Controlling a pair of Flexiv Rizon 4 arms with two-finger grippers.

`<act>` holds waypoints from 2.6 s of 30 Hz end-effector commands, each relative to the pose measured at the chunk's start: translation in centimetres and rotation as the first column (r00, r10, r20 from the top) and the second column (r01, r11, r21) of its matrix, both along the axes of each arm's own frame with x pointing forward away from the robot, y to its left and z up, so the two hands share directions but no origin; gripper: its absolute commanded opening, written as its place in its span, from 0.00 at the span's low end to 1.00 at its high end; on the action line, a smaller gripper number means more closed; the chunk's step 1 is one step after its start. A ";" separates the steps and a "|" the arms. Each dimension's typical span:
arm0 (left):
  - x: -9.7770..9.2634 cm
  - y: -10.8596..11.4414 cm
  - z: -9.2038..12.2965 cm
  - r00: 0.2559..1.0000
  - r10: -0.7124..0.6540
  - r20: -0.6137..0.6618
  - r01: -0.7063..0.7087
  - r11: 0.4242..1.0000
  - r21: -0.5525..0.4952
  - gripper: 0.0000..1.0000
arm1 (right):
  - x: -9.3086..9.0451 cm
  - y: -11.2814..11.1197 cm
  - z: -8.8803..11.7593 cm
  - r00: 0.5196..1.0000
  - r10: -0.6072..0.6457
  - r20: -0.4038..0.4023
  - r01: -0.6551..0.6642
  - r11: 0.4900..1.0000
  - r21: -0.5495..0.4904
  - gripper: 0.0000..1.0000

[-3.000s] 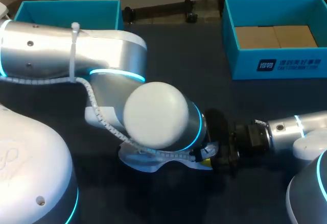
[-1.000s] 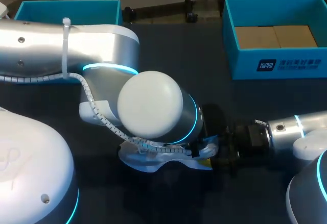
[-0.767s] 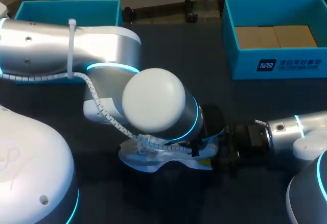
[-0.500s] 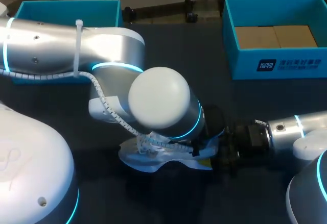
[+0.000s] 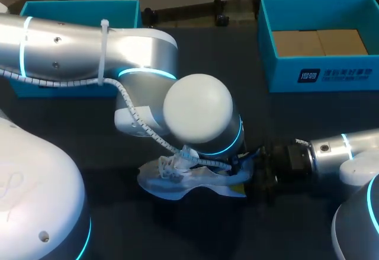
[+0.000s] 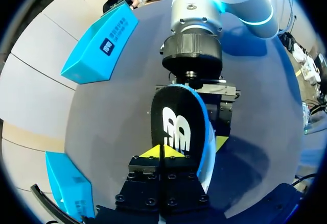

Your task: Take the shoe out of the shoebox, open the shoe tongue, remove and reinsert the insole, then place the shoe into the shoebox

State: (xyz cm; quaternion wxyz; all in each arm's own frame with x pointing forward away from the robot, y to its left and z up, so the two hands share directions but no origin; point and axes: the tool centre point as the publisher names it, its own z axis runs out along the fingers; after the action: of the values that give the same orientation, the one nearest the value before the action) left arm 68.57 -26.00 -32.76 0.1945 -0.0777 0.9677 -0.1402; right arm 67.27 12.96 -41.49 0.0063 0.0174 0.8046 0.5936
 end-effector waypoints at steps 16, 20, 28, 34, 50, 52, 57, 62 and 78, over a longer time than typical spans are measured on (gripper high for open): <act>-4.8 1.9 4.7 0.997 0.003 0.072 0.001 0.998 -0.056 0.00 | -0.1 0.1 0.1 1.000 -0.002 0.000 0.002 1.000 -0.004 0.00; -6.3 2.1 4.8 0.994 -0.003 0.107 0.008 0.999 -0.051 0.29 | -0.1 0.1 0.1 1.000 -0.002 0.000 0.002 1.000 -0.004 0.00; -6.9 1.8 3.9 0.984 0.007 0.176 0.004 0.998 -0.059 0.42 | -0.1 0.1 0.1 1.000 -0.002 0.000 0.002 1.000 -0.004 0.00; -7.0 1.3 2.3 0.973 0.030 0.227 -0.015 0.998 -0.066 0.41 | -0.1 0.1 0.1 1.000 -0.002 0.000 0.002 1.000 -0.004 0.00; -7.4 0.9 0.1 0.931 0.102 0.350 -0.081 0.994 -0.073 0.41 | -0.1 0.1 0.1 1.000 -0.002 0.000 0.002 1.000 -0.004 0.00; -7.4 0.8 0.2 0.917 0.109 0.383 -0.086 0.993 -0.075 0.42 | -0.1 0.1 0.1 1.000 -0.002 0.000 0.002 1.000 -0.004 0.00; -7.1 0.7 0.6 0.913 0.125 0.390 -0.100 0.991 -0.084 0.42 | -0.1 0.1 0.1 1.000 -0.002 0.000 0.002 1.000 -0.004 0.00; -6.6 1.0 0.8 0.911 0.141 0.387 -0.114 0.989 -0.091 0.40 | -0.1 0.1 0.1 1.000 -0.002 0.000 0.002 1.000 -0.004 0.00; -4.7 1.3 0.8 0.909 0.162 0.384 -0.137 0.986 -0.092 0.00 | -0.1 0.1 0.1 1.000 -0.002 0.000 0.002 1.000 -0.004 0.00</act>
State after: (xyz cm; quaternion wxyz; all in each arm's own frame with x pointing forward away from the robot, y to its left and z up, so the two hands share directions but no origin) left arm 63.89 -24.90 -31.97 0.3910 -0.1285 0.8962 -0.1656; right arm 67.28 12.96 -41.49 0.0063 0.0174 0.8046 0.5936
